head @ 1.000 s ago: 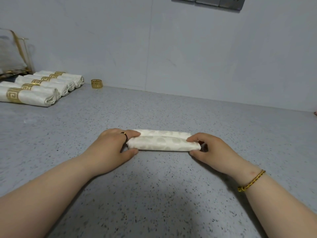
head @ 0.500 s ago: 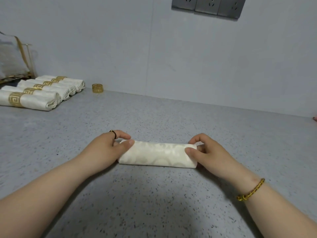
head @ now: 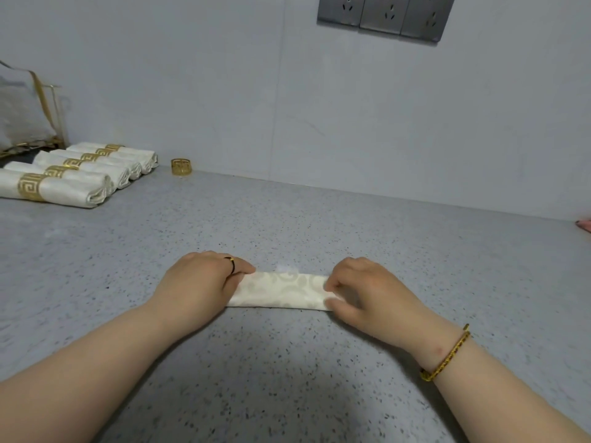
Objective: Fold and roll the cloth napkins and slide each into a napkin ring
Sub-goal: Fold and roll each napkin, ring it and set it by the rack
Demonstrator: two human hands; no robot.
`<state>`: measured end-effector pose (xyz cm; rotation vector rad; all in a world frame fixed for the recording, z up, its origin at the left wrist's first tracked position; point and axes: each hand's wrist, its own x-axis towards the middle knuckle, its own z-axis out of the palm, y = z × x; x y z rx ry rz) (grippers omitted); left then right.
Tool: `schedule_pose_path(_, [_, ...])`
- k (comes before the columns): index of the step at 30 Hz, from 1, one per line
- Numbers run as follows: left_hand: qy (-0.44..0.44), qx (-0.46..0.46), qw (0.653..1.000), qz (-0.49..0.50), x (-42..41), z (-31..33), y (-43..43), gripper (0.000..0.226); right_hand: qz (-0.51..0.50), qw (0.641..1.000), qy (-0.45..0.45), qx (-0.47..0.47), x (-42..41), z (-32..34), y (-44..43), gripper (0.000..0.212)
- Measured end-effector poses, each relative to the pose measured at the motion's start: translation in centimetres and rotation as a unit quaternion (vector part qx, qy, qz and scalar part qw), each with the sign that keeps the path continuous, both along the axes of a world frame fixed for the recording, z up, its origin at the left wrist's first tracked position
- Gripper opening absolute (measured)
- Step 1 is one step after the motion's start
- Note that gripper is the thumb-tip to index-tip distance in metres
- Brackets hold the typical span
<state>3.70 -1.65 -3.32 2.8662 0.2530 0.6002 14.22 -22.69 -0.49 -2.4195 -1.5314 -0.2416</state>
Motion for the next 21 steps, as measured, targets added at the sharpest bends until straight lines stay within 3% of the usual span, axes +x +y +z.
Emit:
schedule_pose_path(4, [-0.022,-0.001,1.0,-0.015,-0.2,0.6,-0.1,0.073,-0.012,0.999,0.028,-0.029,0.4,0.6,-0.6,0.027])
schedule_pose_path(8, [-0.014,0.067,0.991,-0.111,-0.7,0.7,-1.0,0.054,-0.036,0.998,0.043,-0.008,0.1,0.8,-0.1,0.022])
schedule_pose_path(12, [0.002,0.003,0.989,-0.146,-0.5,0.1,-1.3,0.048,-0.058,0.977,0.198,0.049,0.7,0.9,-0.3,0.019])
schedule_pose_path(17, [-0.032,0.002,0.987,-0.156,-0.1,0.0,-1.6,0.077,-0.089,0.921,0.363,0.112,0.9,0.2,0.1,0.014])
schedule_pose_path(19, [-0.017,-0.02,0.99,-0.142,-0.1,0.4,-2.0,0.091,-0.102,0.914,0.374,0.12,0.8,0.0,0.2,0.013])
schedule_pose_path(21, [0.008,-0.003,0.993,-0.117,-0.1,0.9,-2.5,0.09,-0.11,0.912,0.379,0.117,0.8,-0.1,0.1,0.014])
